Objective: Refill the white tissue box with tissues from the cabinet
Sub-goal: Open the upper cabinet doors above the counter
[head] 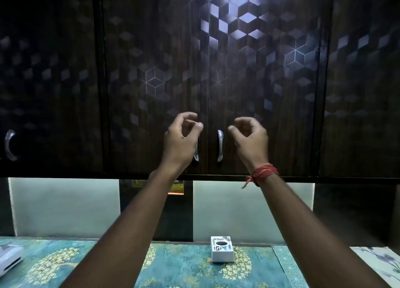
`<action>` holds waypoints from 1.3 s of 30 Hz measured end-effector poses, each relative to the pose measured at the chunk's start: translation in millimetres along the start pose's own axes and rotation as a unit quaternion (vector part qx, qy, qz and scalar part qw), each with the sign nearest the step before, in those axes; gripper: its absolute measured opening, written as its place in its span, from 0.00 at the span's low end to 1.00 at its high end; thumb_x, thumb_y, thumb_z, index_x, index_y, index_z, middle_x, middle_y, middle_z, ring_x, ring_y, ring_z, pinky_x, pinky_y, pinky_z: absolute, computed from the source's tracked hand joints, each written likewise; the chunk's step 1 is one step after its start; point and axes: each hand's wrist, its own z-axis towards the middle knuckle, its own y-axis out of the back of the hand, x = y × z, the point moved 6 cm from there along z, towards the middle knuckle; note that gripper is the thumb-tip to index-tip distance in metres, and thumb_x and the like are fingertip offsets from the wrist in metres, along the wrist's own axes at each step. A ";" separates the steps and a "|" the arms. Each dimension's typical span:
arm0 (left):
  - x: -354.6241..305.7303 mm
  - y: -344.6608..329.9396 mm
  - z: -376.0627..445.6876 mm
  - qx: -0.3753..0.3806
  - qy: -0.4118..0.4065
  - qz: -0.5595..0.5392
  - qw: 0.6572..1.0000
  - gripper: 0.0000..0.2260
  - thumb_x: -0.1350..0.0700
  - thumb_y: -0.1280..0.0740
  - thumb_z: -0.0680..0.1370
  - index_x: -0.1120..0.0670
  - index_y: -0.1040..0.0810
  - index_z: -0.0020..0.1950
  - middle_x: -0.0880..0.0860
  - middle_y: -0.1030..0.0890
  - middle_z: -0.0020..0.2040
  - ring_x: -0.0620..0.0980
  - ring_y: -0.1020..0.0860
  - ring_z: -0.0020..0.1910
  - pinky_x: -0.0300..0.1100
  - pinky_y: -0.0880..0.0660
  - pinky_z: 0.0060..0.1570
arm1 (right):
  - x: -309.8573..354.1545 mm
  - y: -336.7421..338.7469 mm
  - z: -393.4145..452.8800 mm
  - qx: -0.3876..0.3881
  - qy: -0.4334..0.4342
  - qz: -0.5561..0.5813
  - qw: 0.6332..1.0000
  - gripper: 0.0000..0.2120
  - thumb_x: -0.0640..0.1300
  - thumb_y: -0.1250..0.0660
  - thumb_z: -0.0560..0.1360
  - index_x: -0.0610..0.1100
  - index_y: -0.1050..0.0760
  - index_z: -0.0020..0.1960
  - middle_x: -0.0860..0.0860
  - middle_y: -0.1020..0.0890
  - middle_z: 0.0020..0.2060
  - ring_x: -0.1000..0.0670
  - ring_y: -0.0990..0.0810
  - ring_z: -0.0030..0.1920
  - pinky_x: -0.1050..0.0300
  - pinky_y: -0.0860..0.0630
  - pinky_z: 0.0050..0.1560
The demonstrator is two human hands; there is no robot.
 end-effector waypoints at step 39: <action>-97.5 -231.6 -209.3 0.265 0.120 -0.053 0.955 0.15 0.63 0.37 0.79 0.54 0.22 0.64 0.51 0.19 0.56 0.46 0.21 0.50 0.33 0.24 0.45 | 43.3 268.9 -123.3 -0.079 -0.139 -0.156 0.975 0.23 0.54 0.42 0.81 0.40 0.31 0.69 0.45 0.21 0.60 0.46 0.21 0.58 0.68 0.26 0.48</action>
